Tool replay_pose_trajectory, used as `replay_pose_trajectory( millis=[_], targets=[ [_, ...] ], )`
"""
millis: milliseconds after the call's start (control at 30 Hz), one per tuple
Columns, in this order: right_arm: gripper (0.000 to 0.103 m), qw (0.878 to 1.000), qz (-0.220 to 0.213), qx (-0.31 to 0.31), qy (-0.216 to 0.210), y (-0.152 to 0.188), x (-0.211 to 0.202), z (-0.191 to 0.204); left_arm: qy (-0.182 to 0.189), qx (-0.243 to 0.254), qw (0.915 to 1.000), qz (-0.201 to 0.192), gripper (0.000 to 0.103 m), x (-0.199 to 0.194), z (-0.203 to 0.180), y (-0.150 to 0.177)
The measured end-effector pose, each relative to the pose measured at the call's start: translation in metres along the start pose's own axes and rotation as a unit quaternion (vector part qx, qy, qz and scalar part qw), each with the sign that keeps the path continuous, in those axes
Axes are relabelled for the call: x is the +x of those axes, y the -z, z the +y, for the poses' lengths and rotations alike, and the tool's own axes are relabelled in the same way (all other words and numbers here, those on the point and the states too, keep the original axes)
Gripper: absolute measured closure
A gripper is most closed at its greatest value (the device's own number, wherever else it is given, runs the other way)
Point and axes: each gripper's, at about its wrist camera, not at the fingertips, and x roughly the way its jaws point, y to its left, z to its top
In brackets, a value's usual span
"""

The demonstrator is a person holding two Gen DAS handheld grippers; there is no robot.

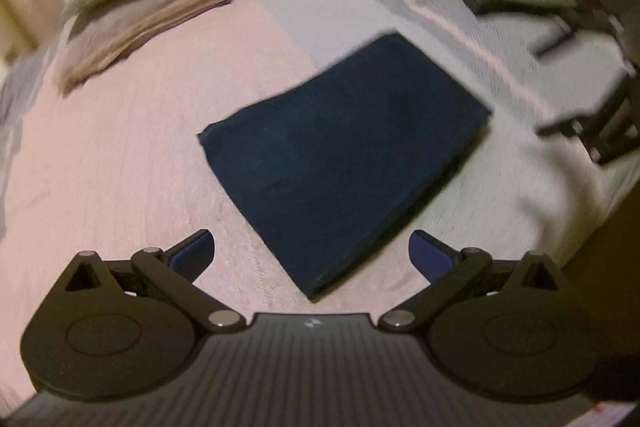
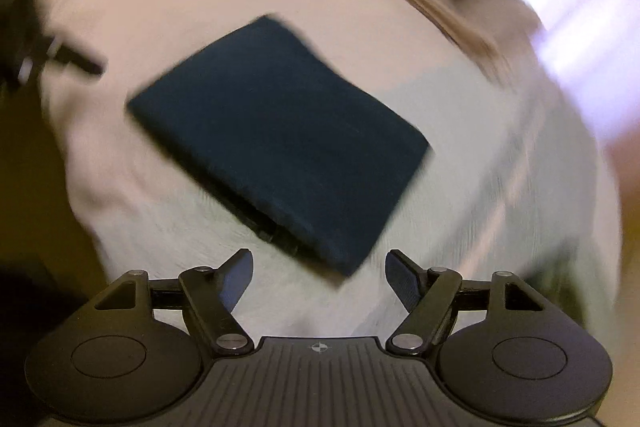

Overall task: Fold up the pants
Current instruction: 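Grasp the folded jeans edge with the left gripper while the right gripper grasps it too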

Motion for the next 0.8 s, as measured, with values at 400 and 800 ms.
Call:
replay_pose_trajectory(
  millis=[400, 800],
  targets=[
    [0.029, 0.930, -0.094, -0.342, 0.097, 0.050, 0.130, 0.071, -0.020, 0.033, 0.9992, -0.009, 0.001, 0.073, -0.031, 0.048],
    [0.067, 0.978, -0.049, -0.200, -0.025, -0.038, 0.077, -0.013, -0.124, 0.261, 0.9555, -0.059, 0.001, 0.090, -0.081, 0.040]
  ],
)
